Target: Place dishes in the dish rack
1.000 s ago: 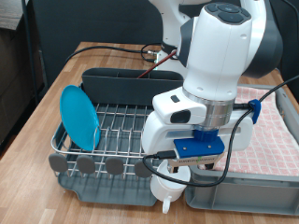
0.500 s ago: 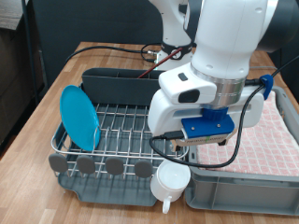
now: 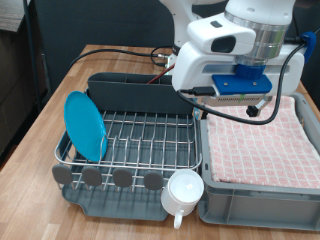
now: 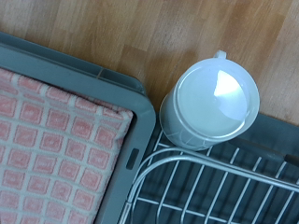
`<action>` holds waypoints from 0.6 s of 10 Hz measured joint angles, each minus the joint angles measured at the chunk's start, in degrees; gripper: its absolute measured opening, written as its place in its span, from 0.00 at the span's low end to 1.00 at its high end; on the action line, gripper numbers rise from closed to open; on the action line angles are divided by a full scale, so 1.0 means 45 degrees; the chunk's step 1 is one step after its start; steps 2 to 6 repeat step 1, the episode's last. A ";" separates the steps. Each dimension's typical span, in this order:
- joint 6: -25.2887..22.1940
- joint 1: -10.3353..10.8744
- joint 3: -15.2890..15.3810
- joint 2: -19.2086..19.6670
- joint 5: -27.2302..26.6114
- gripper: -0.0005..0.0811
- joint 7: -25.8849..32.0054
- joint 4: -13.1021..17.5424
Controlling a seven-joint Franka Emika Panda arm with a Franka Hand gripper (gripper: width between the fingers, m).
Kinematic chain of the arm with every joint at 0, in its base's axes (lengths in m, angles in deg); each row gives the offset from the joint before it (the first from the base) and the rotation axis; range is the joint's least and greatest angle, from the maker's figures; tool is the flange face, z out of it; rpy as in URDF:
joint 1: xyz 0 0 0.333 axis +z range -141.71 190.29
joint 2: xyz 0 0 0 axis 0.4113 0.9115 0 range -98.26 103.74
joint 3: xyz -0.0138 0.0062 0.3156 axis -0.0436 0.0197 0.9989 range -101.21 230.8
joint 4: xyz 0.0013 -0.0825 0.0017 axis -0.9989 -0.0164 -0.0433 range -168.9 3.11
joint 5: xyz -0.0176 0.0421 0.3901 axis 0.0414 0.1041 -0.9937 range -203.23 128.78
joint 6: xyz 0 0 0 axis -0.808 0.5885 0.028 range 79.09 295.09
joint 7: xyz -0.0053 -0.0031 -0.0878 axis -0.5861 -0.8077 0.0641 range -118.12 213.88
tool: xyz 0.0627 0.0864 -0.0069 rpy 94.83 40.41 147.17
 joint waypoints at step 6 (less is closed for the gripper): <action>-0.0073 0.0075 0.0003 -0.0167 0.0067 0.99 -0.0075 -0.0027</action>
